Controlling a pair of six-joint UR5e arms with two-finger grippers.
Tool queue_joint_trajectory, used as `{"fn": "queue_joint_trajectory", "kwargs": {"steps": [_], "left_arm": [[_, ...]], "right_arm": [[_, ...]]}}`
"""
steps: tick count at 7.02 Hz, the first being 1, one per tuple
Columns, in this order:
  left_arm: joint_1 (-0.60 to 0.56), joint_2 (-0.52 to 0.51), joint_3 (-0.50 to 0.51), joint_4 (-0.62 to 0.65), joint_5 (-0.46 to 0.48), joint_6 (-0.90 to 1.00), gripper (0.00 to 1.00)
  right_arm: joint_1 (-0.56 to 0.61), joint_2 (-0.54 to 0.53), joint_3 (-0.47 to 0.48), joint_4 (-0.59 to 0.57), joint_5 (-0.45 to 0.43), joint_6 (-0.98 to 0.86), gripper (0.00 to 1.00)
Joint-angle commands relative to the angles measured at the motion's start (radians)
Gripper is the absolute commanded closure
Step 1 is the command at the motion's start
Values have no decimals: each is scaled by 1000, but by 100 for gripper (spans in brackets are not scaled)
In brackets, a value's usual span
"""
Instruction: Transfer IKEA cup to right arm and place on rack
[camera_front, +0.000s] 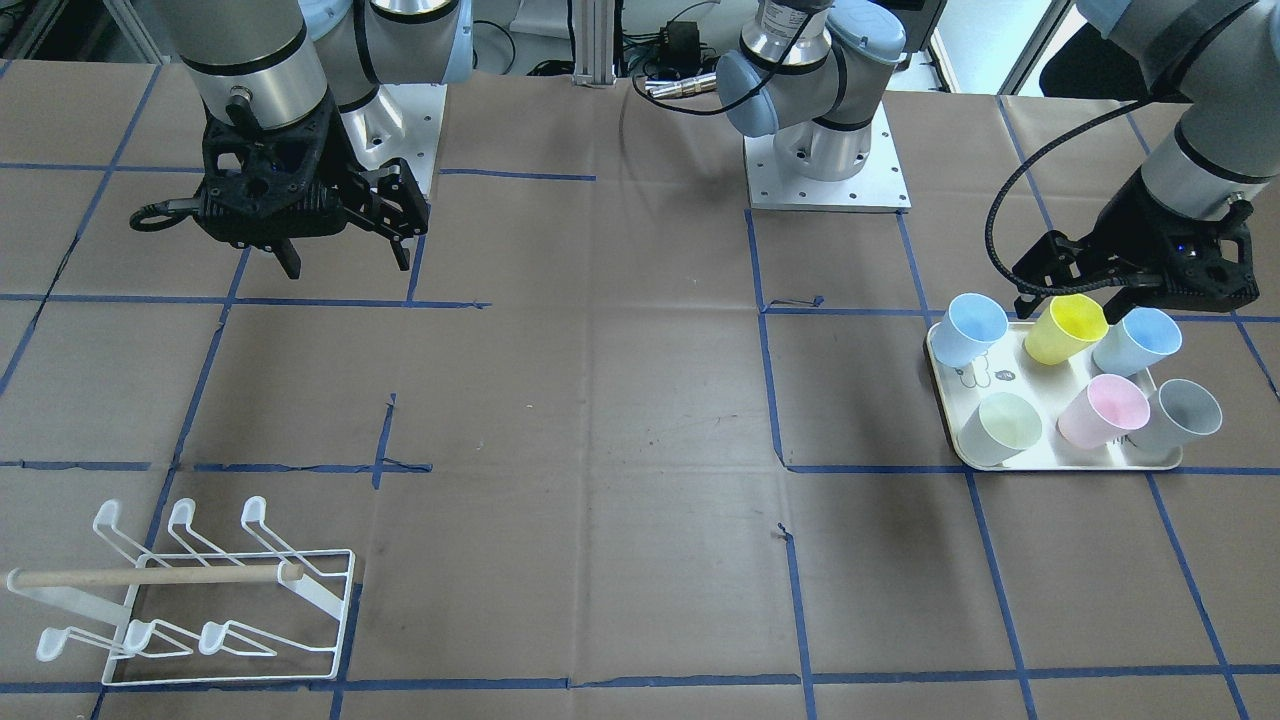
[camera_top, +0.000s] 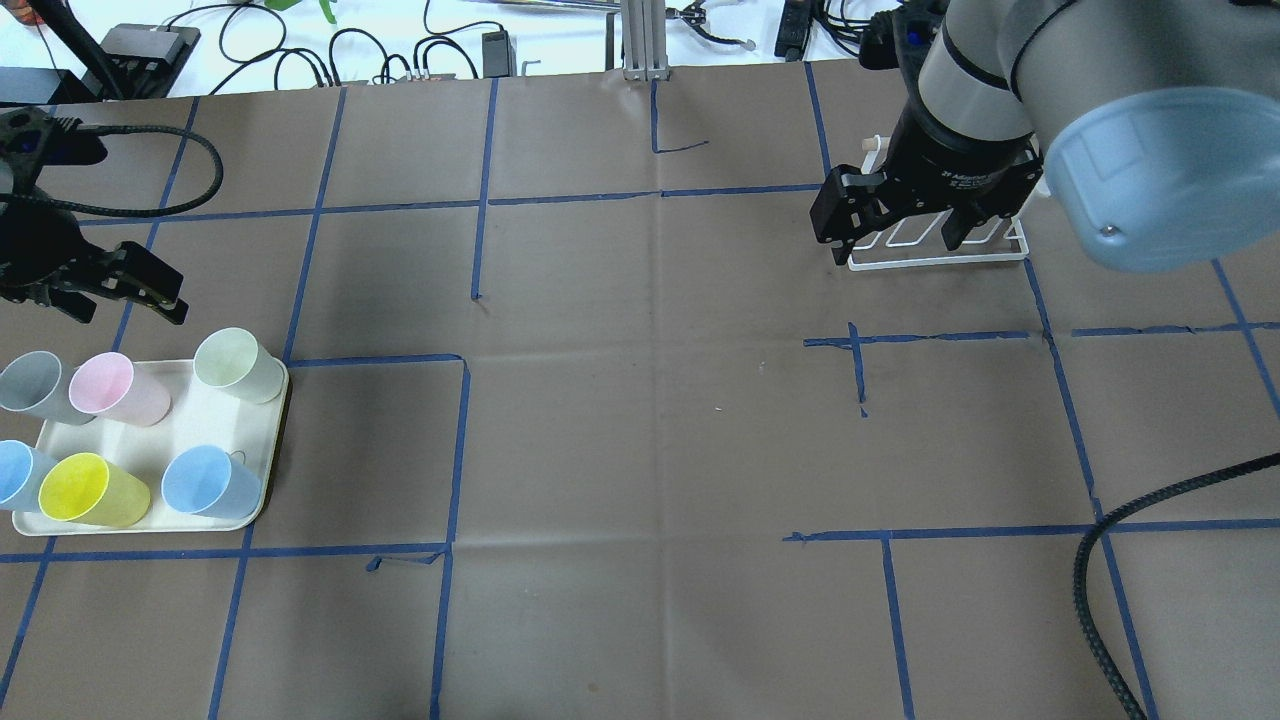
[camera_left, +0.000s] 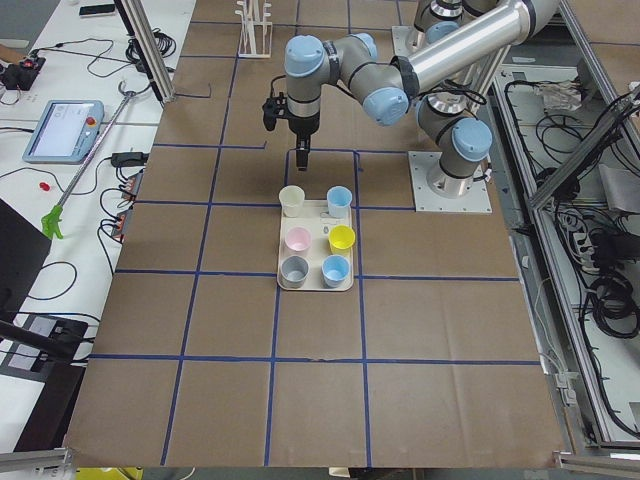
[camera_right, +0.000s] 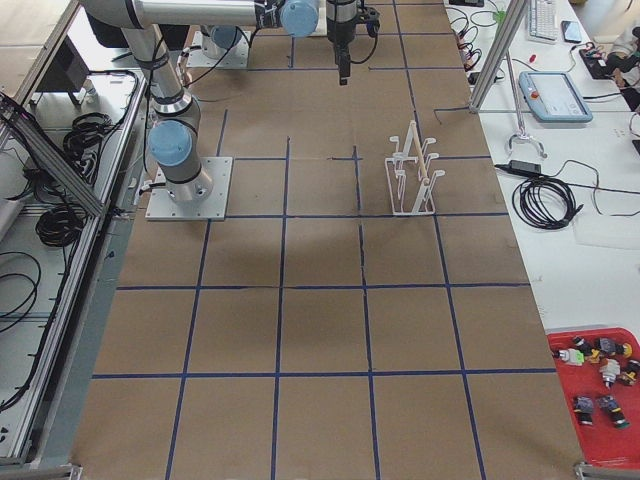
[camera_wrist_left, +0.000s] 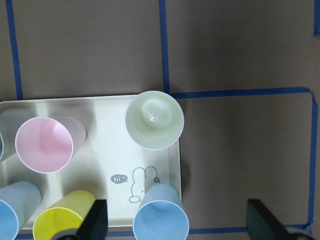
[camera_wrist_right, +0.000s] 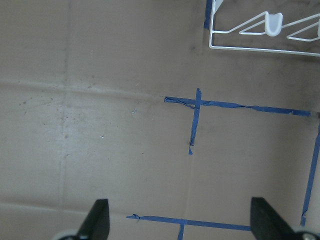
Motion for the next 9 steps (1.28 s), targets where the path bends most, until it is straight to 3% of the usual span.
{"fn": "queue_joint_trajectory", "kwargs": {"steps": [1, 5, 9], "left_arm": [[-14, -35, -28, 54, -54, -79, 3], [-43, -201, -116, 330, -53, -105, 3], [-56, -245, -163, 347, -42, -121, 3]], "right_arm": [[0, 4, 0, 0, 0, 0, 0], [0, 16, 0, 0, 2, 2, 0], [0, 16, 0, 0, 2, 3, 0]]}}
